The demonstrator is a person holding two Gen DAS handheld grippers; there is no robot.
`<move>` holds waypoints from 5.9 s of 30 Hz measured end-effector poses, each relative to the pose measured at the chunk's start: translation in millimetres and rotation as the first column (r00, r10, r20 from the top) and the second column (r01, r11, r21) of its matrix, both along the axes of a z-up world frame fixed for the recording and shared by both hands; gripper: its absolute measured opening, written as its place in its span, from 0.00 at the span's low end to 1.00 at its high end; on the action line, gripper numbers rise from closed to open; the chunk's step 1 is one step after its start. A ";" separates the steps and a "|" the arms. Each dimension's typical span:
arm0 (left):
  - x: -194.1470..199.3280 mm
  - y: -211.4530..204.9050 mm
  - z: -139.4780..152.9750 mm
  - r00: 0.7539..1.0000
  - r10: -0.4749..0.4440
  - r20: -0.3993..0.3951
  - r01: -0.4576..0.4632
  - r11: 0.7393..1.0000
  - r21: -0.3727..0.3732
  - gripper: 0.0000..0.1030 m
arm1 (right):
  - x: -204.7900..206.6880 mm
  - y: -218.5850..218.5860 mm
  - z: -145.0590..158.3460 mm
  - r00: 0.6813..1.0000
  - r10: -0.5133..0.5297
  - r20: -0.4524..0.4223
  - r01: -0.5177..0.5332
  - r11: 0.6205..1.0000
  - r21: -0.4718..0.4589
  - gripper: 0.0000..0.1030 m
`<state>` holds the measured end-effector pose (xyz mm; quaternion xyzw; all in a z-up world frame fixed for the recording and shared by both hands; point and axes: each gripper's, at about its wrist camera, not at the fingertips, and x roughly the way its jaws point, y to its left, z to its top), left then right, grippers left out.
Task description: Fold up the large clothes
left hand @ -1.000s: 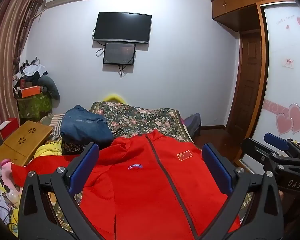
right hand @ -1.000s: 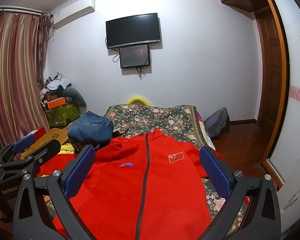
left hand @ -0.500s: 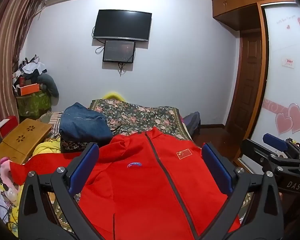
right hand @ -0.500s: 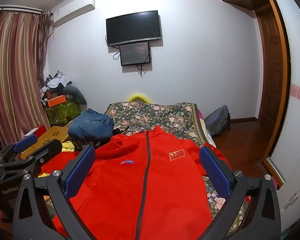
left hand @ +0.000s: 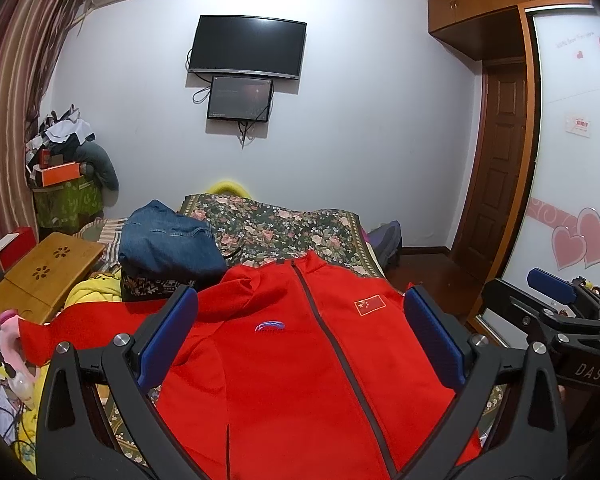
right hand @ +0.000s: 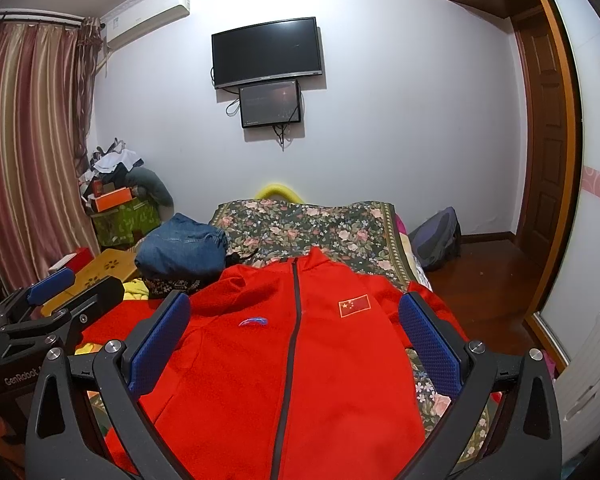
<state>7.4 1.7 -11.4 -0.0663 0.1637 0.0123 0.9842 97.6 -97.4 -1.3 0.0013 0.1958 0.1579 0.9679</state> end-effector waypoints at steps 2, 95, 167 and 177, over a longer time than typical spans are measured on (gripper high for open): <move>0.7 0.5 -0.4 1.000 0.000 -0.001 0.000 1.000 -0.001 1.00 | 0.6 -0.2 0.1 1.000 0.001 0.000 -0.001 1.000 -0.001 1.00; 77.3 418.0 -290.7 0.816 0.213 -0.538 -0.568 0.470 -0.676 0.52 | 148.5 37.5 -92.3 0.931 -0.127 -0.341 0.052 0.974 -0.219 1.00; 187.1 87.2 -130.5 0.875 -0.084 -0.476 0.139 0.987 0.081 0.64 | 161.3 62.5 -82.3 0.922 0.171 -0.348 -0.261 0.937 -0.231 1.00; 156.6 183.2 -150.8 0.848 0.142 -0.511 -0.091 0.988 0.124 0.64 | 168.4 156.4 -110.2 0.840 0.334 -0.428 -0.482 0.822 -0.304 0.99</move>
